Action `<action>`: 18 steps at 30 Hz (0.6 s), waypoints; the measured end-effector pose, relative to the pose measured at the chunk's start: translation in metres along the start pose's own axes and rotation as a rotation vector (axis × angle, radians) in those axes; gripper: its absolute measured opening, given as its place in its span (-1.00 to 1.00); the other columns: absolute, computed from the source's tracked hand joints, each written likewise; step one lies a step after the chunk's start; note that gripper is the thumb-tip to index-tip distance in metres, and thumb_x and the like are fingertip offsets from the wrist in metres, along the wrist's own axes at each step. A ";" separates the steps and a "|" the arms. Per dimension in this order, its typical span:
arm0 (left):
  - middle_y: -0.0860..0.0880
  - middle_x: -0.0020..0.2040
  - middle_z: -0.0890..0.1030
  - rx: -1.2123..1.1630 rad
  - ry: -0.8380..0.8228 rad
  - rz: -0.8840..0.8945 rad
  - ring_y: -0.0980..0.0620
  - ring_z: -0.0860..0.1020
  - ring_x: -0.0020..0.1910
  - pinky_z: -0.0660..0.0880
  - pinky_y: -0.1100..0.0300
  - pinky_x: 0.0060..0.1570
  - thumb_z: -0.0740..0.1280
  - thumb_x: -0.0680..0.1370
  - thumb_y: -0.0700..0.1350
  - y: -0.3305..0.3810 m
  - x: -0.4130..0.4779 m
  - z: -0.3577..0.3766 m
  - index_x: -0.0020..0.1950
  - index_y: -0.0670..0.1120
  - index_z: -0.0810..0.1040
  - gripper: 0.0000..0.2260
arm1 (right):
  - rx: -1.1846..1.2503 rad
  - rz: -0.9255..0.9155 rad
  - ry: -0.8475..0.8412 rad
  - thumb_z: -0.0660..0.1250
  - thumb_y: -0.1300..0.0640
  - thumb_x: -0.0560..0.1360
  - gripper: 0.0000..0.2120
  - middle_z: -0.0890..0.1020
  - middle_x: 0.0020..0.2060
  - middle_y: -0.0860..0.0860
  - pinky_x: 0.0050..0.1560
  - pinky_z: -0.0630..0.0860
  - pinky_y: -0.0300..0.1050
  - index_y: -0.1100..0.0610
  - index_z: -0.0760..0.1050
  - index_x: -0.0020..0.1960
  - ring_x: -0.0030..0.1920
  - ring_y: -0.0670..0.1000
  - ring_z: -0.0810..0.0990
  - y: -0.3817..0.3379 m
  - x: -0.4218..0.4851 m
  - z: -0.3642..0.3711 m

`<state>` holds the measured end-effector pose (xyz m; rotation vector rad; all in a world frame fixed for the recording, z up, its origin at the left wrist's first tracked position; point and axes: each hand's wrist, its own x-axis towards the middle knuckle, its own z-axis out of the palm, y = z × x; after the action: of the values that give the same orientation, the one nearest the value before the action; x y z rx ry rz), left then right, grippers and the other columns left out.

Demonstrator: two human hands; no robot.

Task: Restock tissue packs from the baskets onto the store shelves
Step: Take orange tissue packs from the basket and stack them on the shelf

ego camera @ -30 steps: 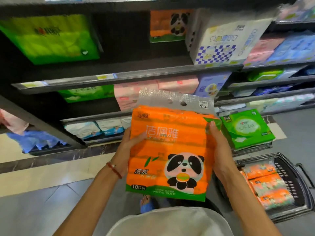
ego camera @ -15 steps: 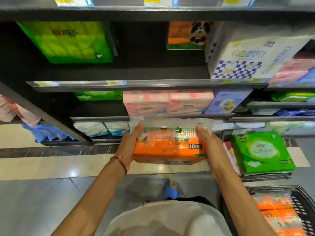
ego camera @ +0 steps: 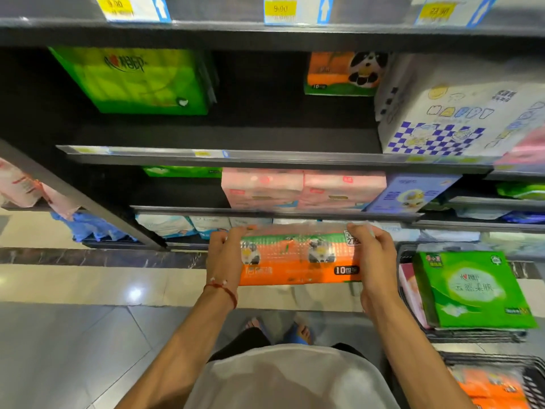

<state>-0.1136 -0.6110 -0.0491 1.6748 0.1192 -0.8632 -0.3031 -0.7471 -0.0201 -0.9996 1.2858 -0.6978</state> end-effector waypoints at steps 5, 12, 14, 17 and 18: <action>-0.12 -0.18 0.67 -0.025 0.005 0.186 0.04 0.68 -0.31 0.56 0.13 -0.32 0.37 0.59 0.02 0.029 0.003 -0.013 0.00 -0.10 0.43 -0.78 | 0.032 0.010 -0.080 0.41 -0.09 0.52 -0.73 0.77 -0.07 0.06 -0.11 0.58 -0.05 0.05 0.65 0.12 -0.11 0.08 0.73 -0.008 -0.007 0.029; -0.07 -0.10 0.64 -0.112 -0.067 0.418 0.02 0.71 -0.18 0.62 0.17 -0.31 0.30 0.48 0.07 0.062 0.015 -0.036 0.05 -0.07 0.43 -0.74 | 0.042 -0.170 -0.048 0.31 0.10 0.64 -0.73 0.75 -0.04 0.10 -0.23 0.61 -0.13 0.16 0.61 0.28 -0.14 0.00 0.73 -0.018 -0.018 0.062; -0.06 -0.04 0.65 -0.146 -0.089 0.463 -0.01 0.72 -0.11 0.63 0.18 -0.27 0.29 0.49 0.06 0.069 0.018 -0.040 0.12 -0.09 0.42 -0.70 | 0.056 -0.216 -0.042 0.29 0.11 0.67 -0.70 0.76 -0.07 0.02 -0.27 0.62 -0.21 0.18 0.57 0.34 -0.15 -0.04 0.75 -0.023 -0.019 0.069; 0.00 -0.07 0.67 -0.171 -0.097 0.522 0.01 0.72 -0.10 0.61 0.21 -0.27 0.31 0.60 -0.03 0.081 0.027 -0.040 0.16 -0.15 0.41 -0.76 | 0.043 -0.283 -0.060 0.26 0.12 0.69 -0.74 0.76 -0.07 -0.01 -0.24 0.64 -0.22 0.13 0.58 0.33 -0.13 -0.04 0.77 -0.034 -0.015 0.081; 0.04 -0.10 0.68 -0.188 -0.096 0.528 0.03 0.72 -0.11 0.61 0.21 -0.27 0.30 0.64 -0.08 0.085 0.031 -0.039 0.16 -0.15 0.40 -0.82 | 0.039 -0.311 -0.069 0.25 0.13 0.70 -0.78 0.76 -0.09 -0.05 -0.23 0.64 -0.23 0.08 0.61 0.26 -0.13 -0.07 0.76 -0.038 -0.012 0.086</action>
<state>-0.0296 -0.6139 0.0024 1.3905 -0.2901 -0.5113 -0.2173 -0.7349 0.0184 -1.1948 1.0629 -0.9144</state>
